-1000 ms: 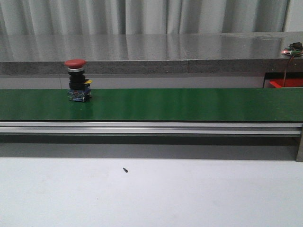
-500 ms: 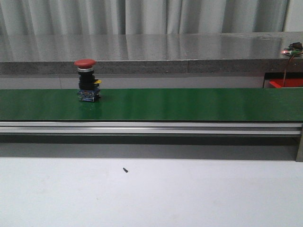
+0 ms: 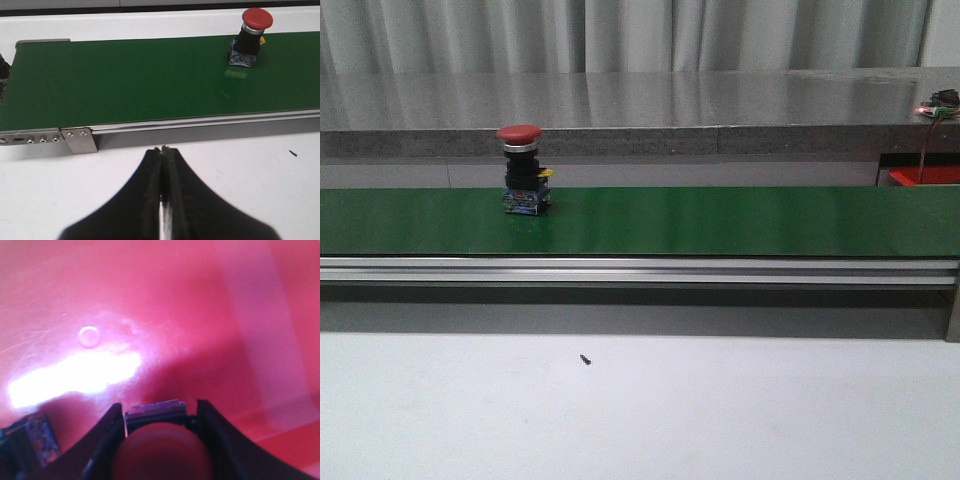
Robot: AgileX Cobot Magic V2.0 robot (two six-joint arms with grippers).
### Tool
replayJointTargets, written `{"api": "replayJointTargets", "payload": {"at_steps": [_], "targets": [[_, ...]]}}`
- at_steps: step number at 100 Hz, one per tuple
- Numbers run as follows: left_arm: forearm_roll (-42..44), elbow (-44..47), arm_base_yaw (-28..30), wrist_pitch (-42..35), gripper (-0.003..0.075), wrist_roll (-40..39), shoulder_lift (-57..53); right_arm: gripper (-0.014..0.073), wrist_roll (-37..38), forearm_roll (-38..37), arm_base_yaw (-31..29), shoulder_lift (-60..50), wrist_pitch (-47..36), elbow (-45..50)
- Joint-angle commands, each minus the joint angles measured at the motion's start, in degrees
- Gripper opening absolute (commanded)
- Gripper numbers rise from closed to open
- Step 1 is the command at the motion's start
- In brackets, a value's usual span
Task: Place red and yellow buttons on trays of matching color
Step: 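Carry the red button into the red tray and open the right gripper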
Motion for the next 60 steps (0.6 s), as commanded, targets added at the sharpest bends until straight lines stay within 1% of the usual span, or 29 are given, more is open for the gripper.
{"api": "replayJointTargets", "payload": {"at_steps": [1,23,31,36,41,46,51,55,60], "targets": [[-1.29,-1.42,-0.42,-4.11,-0.002,-0.25,-0.24,0.0246,0.54,-0.5,-0.88,-3.19,-2.76,-1.69],[-1.29,-1.42,-0.42,-4.01,-0.002,-0.25,-0.24,0.0246,0.74,-0.5,-2.15,-3.03,-3.51,-1.69],[-1.29,-1.42,-0.42,-4.01,-0.002,-0.25,-0.24,0.0266,0.74,-0.5,-2.52,-2.96,-3.51,-1.69],[-1.29,-1.42,-0.42,-4.01,-0.002,-0.25,-0.24,0.0314,0.74,-0.5,-2.65,-2.96,-3.55,-1.69],[-1.29,-1.42,-0.42,-4.01,-0.002,-0.25,-0.24,0.0393,0.69,-0.5,-2.66,-2.96,-3.9,-1.69],[-1.29,-1.42,-0.42,-4.11,-0.002,-0.25,-0.24,0.0495,0.69,-0.5,-2.66,-2.96,-3.99,-1.69],[-1.29,-1.42,-0.42,-4.11,-0.002,-0.25,-0.24,0.0563,0.69,-0.5,-2.66,-2.96,-3.99,-1.69],[-1.29,-1.42,-0.42,-4.11,-0.002,-0.25,-0.24,0.0594,0.69,-0.5,-2.66,-3.13,-3.87,-1.69],[-1.29,-1.42,-0.42,-4.11,-0.002,-0.25,-0.24,0.0597,0.69,-0.5,-2.66,-3.51,-3.82,-1.69]]}}
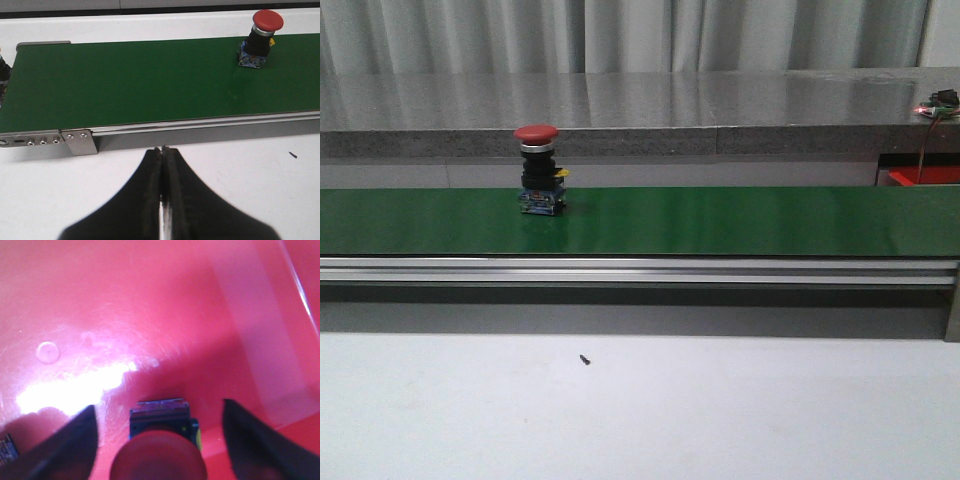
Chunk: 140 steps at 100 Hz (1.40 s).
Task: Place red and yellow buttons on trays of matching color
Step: 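Carry the red button into the red tray and open the right gripper, then move the right gripper back over the belt and grasp the other red button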
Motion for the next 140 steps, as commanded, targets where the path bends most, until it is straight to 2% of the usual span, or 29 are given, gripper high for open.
{"api": "replayJointTargets", "payload": {"at_steps": [1,42,76,111,140], "targets": [[-1.29,-1.42,-0.42,-3.87,-0.002,-0.25,-0.24,0.0596,0.0,-0.46,-0.33,-4.33,-1.81,-1.69],[-1.01,-1.42,-0.42,-3.87,-0.002,-0.25,-0.24,0.0591,-0.62,-0.4,0.08,-13.12,1.7,-0.76],[-1.0,-1.42,-0.42,-3.87,-0.002,-0.25,-0.24,0.0591,-0.62,0.26,4.16,-27.56,-1.95,8.9],[-1.0,-1.42,-0.42,-3.87,-0.002,-0.25,-0.24,0.0591,-0.62,1.04,16.04,-38.9,-5.14,18.18],[-1.0,-1.42,-0.42,-3.87,-0.002,-0.25,-0.24,0.0591,-0.56,1.05,33.86,-40.55,-5.54,18.39]]}}
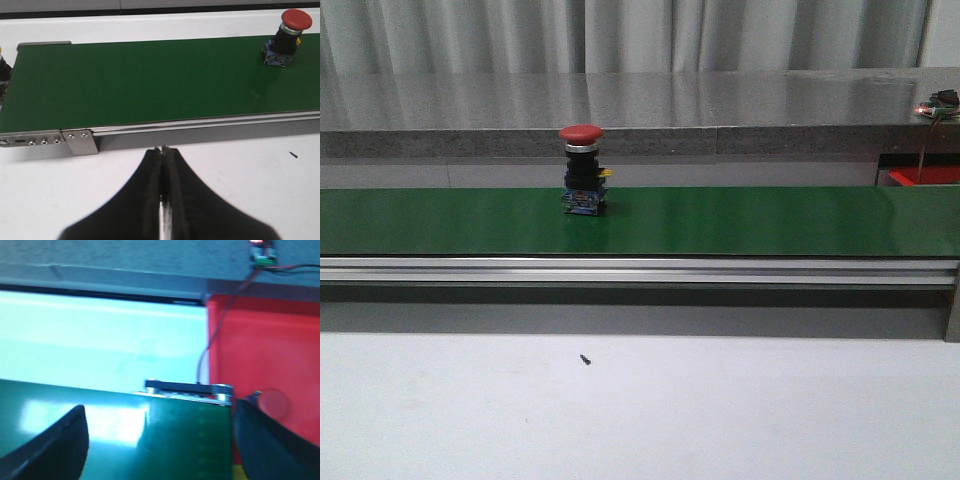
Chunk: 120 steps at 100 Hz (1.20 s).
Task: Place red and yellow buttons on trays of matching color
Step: 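Move the right gripper back over the belt and grasp the other red button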
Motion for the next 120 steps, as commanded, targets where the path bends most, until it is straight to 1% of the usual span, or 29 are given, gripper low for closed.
{"api": "replayJointTargets", "payload": {"at_steps": [1,18,39,53,91,104,120], "targets": [[-1.0,-1.42,-0.42,-3.77,-0.002,-0.25,-0.16,0.0591,-0.3,0.5,4.7,-2.53,-3.0,-1.34],[-1.0,-1.42,-0.42,-3.77,-0.002,-0.25,-0.16,0.0591,-0.3,0.5,13.61,-2.08,-4.13,-1.44],[-1.0,-1.42,-0.42,-3.77,-0.002,-0.25,-0.16,0.0591,-0.35,0.5,19.5,0.72,-3.95,-3.35],[-1.0,-1.42,-0.42,-3.77,-0.002,-0.25,-0.16,0.0591,-0.35,0.61,22.04,3.86,-1.21,-7.46],[-1.0,-1.42,-0.42,-3.77,-0.002,-0.25,-0.16,0.0591,0.17,0.85,27.33,14.57,11.52,-21.58],[-1.0,-1.42,-0.42,-3.77,-0.002,-0.25,-0.16,0.0591,0.17,0.9,28.95,17.48,12.9,-23.72],[-1.0,-1.42,-0.42,-3.77,-0.002,-0.25,-0.16,0.0591,0.17,0.99,30.1,20.54,12.57,-24.84]]}}
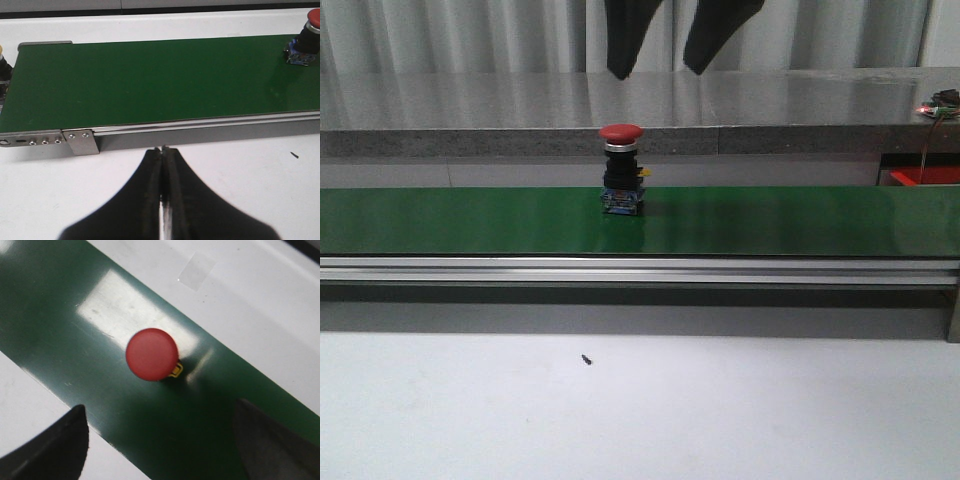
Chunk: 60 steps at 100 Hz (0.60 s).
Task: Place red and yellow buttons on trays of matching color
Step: 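Move the right gripper back over the belt and grasp the other red button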
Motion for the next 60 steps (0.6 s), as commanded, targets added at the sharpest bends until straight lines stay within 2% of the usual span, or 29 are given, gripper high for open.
{"api": "replayJointTargets", "payload": {"at_steps": [1,53,60], "targets": [[-1.0,-1.42,-0.42,-3.77,-0.002,-0.25,-0.16,0.0591,-0.06,0.55,0.29,-1.62,-1.98,-2.32],[-1.0,-1.42,-0.42,-3.77,-0.002,-0.25,-0.16,0.059,-0.06,0.13,0.42,6.0,-7.41,-2.32],[-1.0,-1.42,-0.42,-3.77,-0.002,-0.25,-0.16,0.0547,-0.06,0.13,0.42,6.1,-7.27,-2.32]]}}
